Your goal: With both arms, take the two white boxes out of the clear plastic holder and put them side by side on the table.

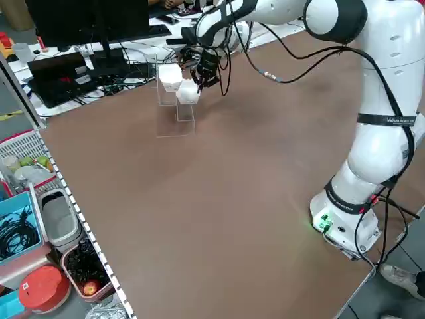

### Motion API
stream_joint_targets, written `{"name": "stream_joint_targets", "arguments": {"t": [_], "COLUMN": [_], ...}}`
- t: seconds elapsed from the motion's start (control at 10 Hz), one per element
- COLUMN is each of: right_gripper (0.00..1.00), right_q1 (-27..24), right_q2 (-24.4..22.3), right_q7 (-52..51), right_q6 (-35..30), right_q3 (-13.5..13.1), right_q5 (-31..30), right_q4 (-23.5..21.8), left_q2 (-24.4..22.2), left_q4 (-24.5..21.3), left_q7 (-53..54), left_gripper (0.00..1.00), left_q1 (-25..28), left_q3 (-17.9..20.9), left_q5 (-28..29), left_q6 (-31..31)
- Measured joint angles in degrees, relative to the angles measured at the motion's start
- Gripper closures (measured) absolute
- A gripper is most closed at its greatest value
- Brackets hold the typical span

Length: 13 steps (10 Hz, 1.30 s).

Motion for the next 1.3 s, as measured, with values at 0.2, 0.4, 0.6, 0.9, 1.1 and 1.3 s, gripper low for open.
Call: {"name": "stream_joint_targets", "arguments": {"t": [0.2, 0.4, 0.6, 0.9, 1.1, 1.3], "right_gripper": [0.0, 0.0, 0.0, 0.0, 0.0, 0.0], "right_q1": [1.32, 1.8, 1.85, 1.89, 1.9, 1.92], "right_q2": [0.78, 0.98, 0.99, 1.0, 1.02, 1.05], "right_q7": [1.75, 2.21, 2.22, 2.22, 2.22, 2.22], "right_q6": [1.08, 1.36, 1.38, 1.38, 1.37, 1.38], "right_q3": [-0.02, -0.08, -0.2, -0.32, -0.45, -0.55], "right_q5": [0.0, 0.0, 0.0, 0.0, 0.0, -0.02], "right_q4": [-0.09, -0.11, -0.13, -0.18, -0.77, -1.23], "left_q2": [-0.71, -2.37, -4.09, -3.98, -2.98, 0.07], "left_q4": [2.45, 4.46, 4.84, 4.98, 6.05, 6.78], "left_q7": [-1.75, -9.21, -21.92, -42.23, -49.06, -56.22], "left_gripper": [0.98, 0.98, 0.98, 0.98, 0.98, 0.98], "left_q1": [-0.37, -0.77, -1.19, -4.14, -8.69, -14.92], "left_q3": [-0.94, -5.74, -12.71, -20.57, -22.55, -22.73], "left_q5": [-1.47, -2.74, -4.71, -7.34, -11.27, -11.92], "left_q6": [-5.56, -11.31, -14.45, -14.83, -14.81, -14.75]}}
